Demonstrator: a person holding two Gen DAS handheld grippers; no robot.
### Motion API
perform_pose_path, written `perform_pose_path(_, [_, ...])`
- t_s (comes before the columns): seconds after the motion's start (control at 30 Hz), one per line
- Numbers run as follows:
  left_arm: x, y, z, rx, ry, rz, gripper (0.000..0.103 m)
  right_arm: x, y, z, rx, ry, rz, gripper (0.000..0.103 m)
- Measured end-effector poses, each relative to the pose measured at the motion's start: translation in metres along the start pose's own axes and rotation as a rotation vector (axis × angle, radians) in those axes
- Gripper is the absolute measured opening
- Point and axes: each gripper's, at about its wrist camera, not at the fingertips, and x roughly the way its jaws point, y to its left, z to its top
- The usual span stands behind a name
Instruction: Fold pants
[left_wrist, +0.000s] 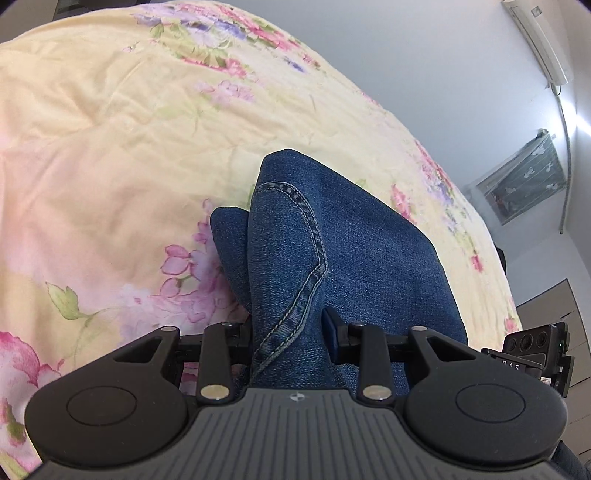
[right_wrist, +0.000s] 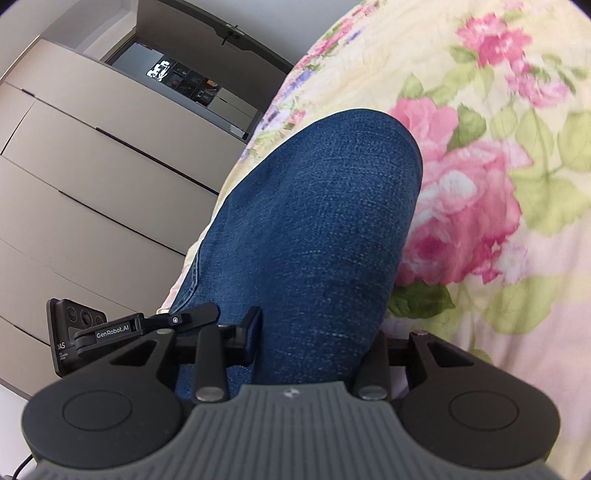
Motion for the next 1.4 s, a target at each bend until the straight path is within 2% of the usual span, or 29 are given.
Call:
perform_pose_path(0.13, [0.009,0.008,0.002,0.005,0.014,-0.008,0.038,0.009,-0.015,-0.008,0.035,-0.014,0.01,0.034])
perform_pose_path(0.27, [0.014,0.018,-0.003,-0.018,0.023,-0.004,0.043,0.011,-0.019,-0.013,0.038,-0.001,-0.013,0.041])
perform_pose_path(0.33, [0.01,0.018,-0.007,-0.017,0.02,-0.001,0.044,0.01,-0.02,-0.018,0.04,0.004,-0.02,0.046])
perform_pose_path(0.6, [-0.013,0.013,-0.021,-0.002,0.004,0.026,0.047,-0.018,-0.03,-0.039,0.011,0.029,-0.076,0.052])
perform_pose_path(0.87, [-0.036,0.0,-0.041,0.085,-0.024,0.109,0.05,-0.034,-0.035,-0.061,-0.005,0.03,-0.117,0.052])
perform_pose_path(0.93, [-0.033,0.001,-0.048,0.081,-0.008,0.155,0.059,-0.031,-0.033,-0.062,0.001,0.022,-0.138,0.052])
perform_pose_path(1.0, [-0.031,0.003,-0.057,0.065,-0.003,0.191,0.061,-0.031,-0.029,-0.064,0.004,0.016,-0.165,0.052])
perform_pose_path(1.17, [-0.046,-0.015,-0.068,0.069,-0.028,0.269,0.062,-0.043,-0.009,-0.074,0.003,0.01,-0.261,0.056])
perform_pose_path(1.27, [-0.063,-0.038,-0.081,0.074,-0.056,0.308,0.061,-0.054,0.01,-0.077,-0.065,0.013,-0.341,0.057])
perform_pose_path(1.37, [-0.077,-0.064,-0.098,0.086,-0.071,0.349,0.067,-0.072,0.026,-0.084,-0.129,0.009,-0.414,0.058])
perform_pose_path(1.4, [-0.081,-0.073,-0.102,0.091,-0.078,0.373,0.073,-0.079,0.028,-0.086,-0.134,0.004,-0.425,0.059])
